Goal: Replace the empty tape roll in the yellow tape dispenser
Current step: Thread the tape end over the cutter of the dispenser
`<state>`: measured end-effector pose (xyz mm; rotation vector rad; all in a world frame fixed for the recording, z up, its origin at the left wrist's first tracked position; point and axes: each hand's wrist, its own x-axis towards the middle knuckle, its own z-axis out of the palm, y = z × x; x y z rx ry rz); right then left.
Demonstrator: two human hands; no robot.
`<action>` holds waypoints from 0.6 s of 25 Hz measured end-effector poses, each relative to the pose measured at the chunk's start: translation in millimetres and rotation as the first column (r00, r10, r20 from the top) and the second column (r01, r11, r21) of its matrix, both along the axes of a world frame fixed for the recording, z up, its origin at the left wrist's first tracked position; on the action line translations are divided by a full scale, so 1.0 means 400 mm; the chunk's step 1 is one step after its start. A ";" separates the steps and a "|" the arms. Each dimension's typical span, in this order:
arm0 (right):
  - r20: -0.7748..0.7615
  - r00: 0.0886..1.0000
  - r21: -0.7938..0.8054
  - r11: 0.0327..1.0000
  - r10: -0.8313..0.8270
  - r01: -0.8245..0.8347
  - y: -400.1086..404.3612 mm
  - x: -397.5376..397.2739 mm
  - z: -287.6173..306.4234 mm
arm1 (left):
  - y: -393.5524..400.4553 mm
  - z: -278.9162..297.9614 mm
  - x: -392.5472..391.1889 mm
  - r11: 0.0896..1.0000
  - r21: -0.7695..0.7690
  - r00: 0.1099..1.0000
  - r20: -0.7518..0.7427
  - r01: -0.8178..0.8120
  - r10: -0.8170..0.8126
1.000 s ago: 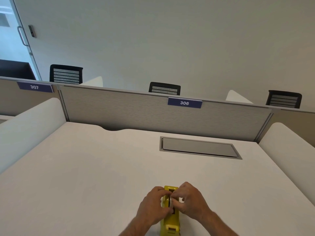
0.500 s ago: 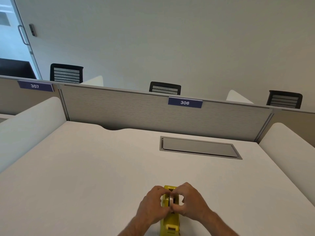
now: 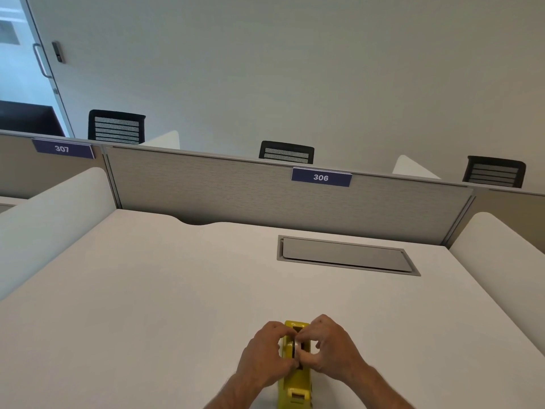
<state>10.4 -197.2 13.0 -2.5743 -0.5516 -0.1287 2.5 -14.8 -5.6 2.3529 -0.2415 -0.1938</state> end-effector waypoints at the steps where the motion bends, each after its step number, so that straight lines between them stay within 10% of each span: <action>1: 0.003 1.000 -0.001 1.000 0.003 -0.003 0.000 -0.001 0.000 | 0.000 -0.001 0.000 1.000 0.003 1.000 0.001 0.000 0.000; 15: -0.016 1.000 -0.037 0.999 0.007 -0.008 -0.002 0.005 -0.007 | -0.002 -0.013 0.004 1.000 -0.004 1.000 0.018 -0.001 0.001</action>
